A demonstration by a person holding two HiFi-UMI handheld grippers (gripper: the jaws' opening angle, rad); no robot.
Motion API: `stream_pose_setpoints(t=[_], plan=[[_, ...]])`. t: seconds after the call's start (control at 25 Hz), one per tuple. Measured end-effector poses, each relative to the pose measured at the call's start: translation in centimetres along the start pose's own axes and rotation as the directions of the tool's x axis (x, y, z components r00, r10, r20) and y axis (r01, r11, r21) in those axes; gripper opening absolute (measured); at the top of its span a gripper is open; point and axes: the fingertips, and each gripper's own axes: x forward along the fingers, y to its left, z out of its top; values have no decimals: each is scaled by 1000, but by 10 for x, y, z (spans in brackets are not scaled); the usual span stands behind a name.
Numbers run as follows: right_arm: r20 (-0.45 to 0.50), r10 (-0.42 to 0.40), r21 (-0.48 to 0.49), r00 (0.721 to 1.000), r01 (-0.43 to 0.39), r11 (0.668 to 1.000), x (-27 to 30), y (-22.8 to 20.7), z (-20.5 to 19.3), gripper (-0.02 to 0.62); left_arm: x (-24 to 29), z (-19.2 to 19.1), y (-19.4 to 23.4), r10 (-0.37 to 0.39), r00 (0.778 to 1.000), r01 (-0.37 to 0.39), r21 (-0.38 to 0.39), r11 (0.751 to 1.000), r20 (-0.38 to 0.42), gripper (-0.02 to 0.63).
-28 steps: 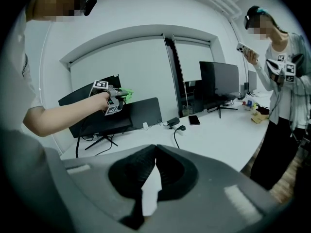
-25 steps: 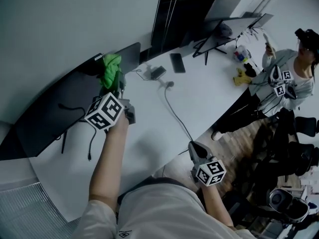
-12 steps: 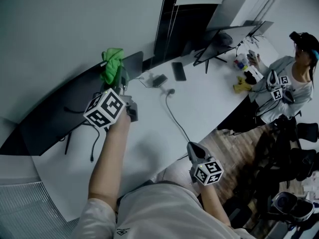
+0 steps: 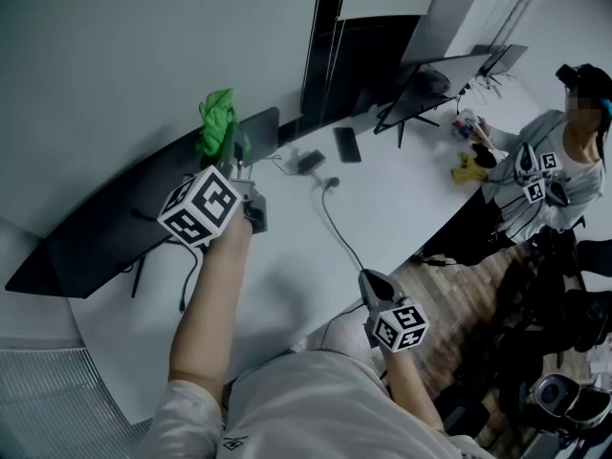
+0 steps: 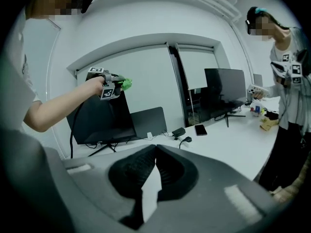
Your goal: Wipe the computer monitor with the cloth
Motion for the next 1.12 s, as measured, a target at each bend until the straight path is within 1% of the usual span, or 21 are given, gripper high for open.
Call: stream_pose_setpoints(t=[0.16,0.28,0.44,0.68,0.96,1.12], plan=[[3,7,-5,1000,-6,1000,-1,2,3,3,-8,15,-8,-14,999,14,2,1000,32,63],[9,15,-8,1000,-15,1000,-1,5,5,3,-16,23,-8,-9,999,8,16,1000,49,63],[14,31,-4,999,-31,1000,-1,12,6,3,-24,25,5,12,999,-12,8,1000,53,63],[12,52,-9,999,-51,999,1,26,6,3,-36,29,23,38,998,-37,-28,999,49,63],[8,74,-14,997,-74,997,10,44,6,3,-53,42,40,60,996,-57,-40,998,73,63],[5,93,-18,996,-93,996,17,59,8,3,-62,50,46,58,995,-54,-47,997,78,63]])
